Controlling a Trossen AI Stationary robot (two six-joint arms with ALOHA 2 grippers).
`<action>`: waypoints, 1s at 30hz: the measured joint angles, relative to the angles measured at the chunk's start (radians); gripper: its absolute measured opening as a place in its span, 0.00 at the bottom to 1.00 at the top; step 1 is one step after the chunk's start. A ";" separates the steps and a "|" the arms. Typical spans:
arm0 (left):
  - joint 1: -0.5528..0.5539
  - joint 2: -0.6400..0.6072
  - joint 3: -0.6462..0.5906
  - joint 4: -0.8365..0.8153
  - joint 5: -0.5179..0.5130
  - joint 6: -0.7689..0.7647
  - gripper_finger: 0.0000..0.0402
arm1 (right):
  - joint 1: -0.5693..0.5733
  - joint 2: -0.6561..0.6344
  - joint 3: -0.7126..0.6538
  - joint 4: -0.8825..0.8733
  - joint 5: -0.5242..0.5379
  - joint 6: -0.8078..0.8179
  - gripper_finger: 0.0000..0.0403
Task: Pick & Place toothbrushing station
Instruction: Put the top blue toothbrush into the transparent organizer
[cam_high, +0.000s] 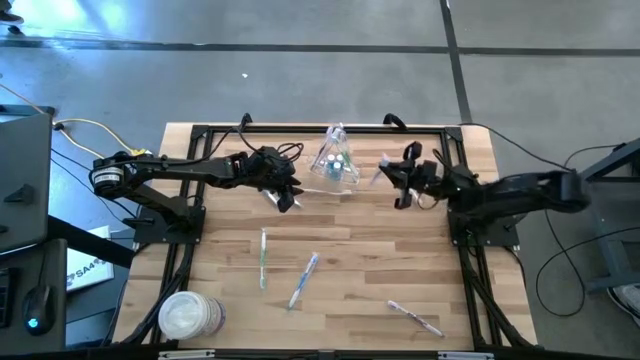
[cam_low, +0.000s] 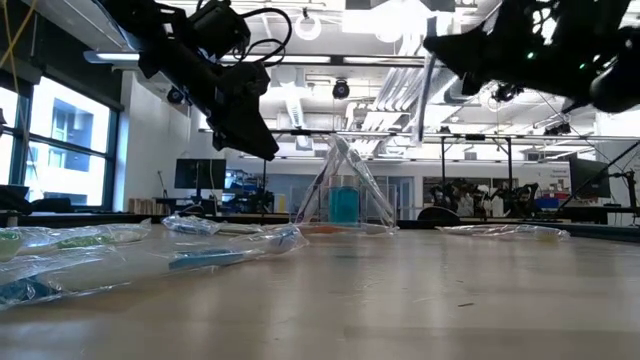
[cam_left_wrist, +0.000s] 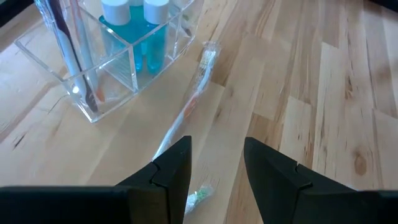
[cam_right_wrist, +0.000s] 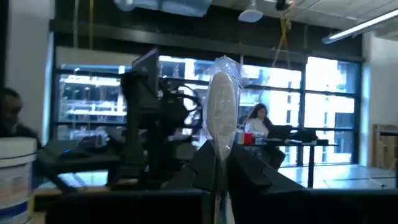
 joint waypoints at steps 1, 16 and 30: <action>0.000 0.000 0.000 0.000 0.000 0.000 0.37 | -0.019 0.038 0.000 0.044 -0.009 0.017 0.04; 0.000 0.000 0.000 -0.002 -0.005 0.000 0.37 | -0.153 0.402 0.245 0.134 -0.131 0.151 0.03; 0.000 0.000 0.000 -0.047 -0.008 0.000 0.37 | -0.188 0.486 0.262 0.103 -0.084 0.168 0.04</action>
